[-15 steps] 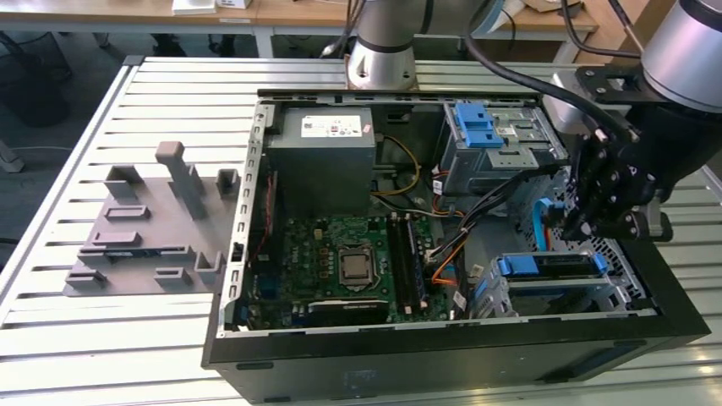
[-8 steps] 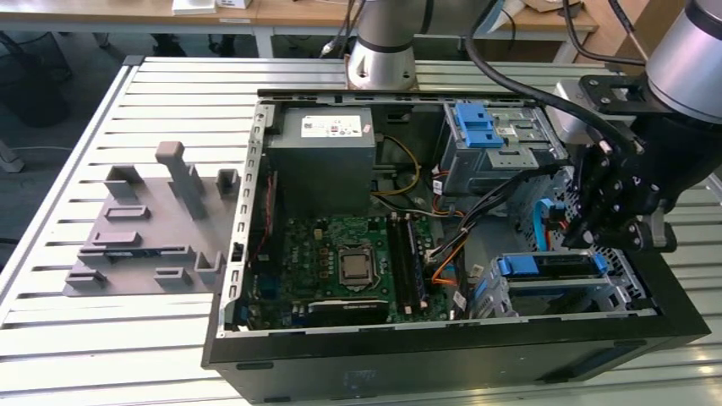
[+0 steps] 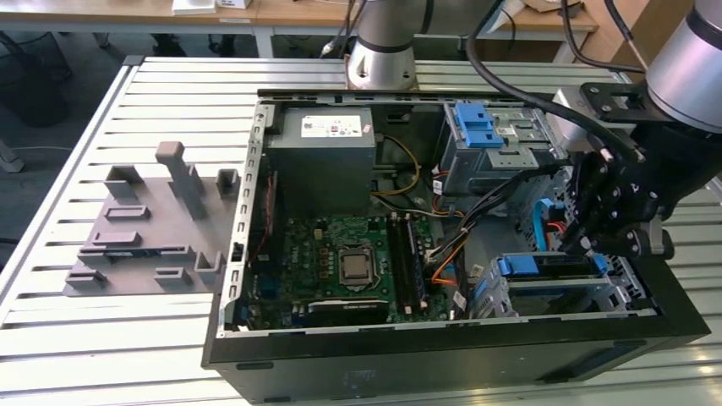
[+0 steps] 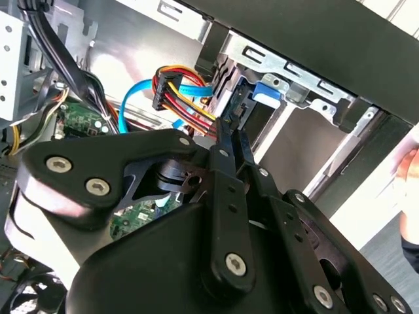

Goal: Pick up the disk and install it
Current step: 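Insert the first disk wire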

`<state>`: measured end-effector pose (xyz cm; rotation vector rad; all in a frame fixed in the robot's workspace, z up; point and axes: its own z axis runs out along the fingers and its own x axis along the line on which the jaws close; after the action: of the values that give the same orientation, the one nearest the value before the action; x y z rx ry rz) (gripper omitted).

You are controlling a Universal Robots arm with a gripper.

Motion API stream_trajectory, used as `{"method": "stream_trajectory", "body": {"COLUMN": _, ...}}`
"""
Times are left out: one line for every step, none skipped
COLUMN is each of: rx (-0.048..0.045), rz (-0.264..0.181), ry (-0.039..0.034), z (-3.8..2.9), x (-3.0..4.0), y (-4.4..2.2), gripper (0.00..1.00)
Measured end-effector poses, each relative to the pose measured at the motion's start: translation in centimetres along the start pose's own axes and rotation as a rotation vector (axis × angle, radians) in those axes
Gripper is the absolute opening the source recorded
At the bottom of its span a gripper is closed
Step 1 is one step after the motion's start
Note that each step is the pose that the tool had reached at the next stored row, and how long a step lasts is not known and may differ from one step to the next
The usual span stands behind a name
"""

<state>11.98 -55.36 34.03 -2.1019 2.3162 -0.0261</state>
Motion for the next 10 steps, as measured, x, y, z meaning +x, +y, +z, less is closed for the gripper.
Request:
{"method": "stream_trajectory", "body": {"rx": 0.0001, "rz": -0.005, "ry": 0.0015, "z": 0.04, "x": 0.00, "y": 0.00, "gripper": 0.18}}
{"method": "stream_trajectory", "body": {"rx": 0.0002, "rz": -0.011, "ry": 0.0019, "z": 0.07, "x": 0.01, "y": 0.00, "gripper": 0.18}}
{"method": "stream_trajectory", "body": {"rx": 0.0002, "rz": -0.022, "ry": 0.0017, "z": 0.09, "x": 0.01, "y": 0.00, "gripper": 0.18}}
{"method": "stream_trajectory", "body": {"rx": 0.0002, "rz": -0.033, "ry": 0.0016, "z": 0.09, "x": 0.01, "y": 0.00, "gripper": 0.18}}
{"method": "stream_trajectory", "body": {"rx": 0.0002, "rz": -0.037, "ry": 0.0014, "z": 0.10, "x": 0.01, "y": 0.00, "gripper": 0.18}}
{"method": "stream_trajectory", "body": {"rx": 0.0002, "rz": -0.037, "ry": 0.0012, "z": 0.11, "x": 0.01, "y": 0.00, "gripper": 0.18}}
{"method": "stream_trajectory", "body": {"rx": 0.0003, "rz": -0.037, "ry": 0.0011, "z": 0.11, "x": 0.01, "y": -0.01, "gripper": 0.18}}
{"method": "stream_trajectory", "body": {"rx": 0.0002, "rz": -0.037, "ry": 0.0010, "z": 0.12, "x": 0.02, "y": -0.02, "gripper": 0.18}}
{"method": "stream_trajectory", "body": {"rx": 0.0002, "rz": -0.037, "ry": 0.0010, "z": 0.12, "x": 0.03, "y": -0.05, "gripper": 0.18}}
{"method": "stream_trajectory", "body": {"rx": 0.0002, "rz": -0.037, "ry": 0.0009, "z": 0.13, "x": 0.04, "y": -0.09, "gripper": 0.18}}
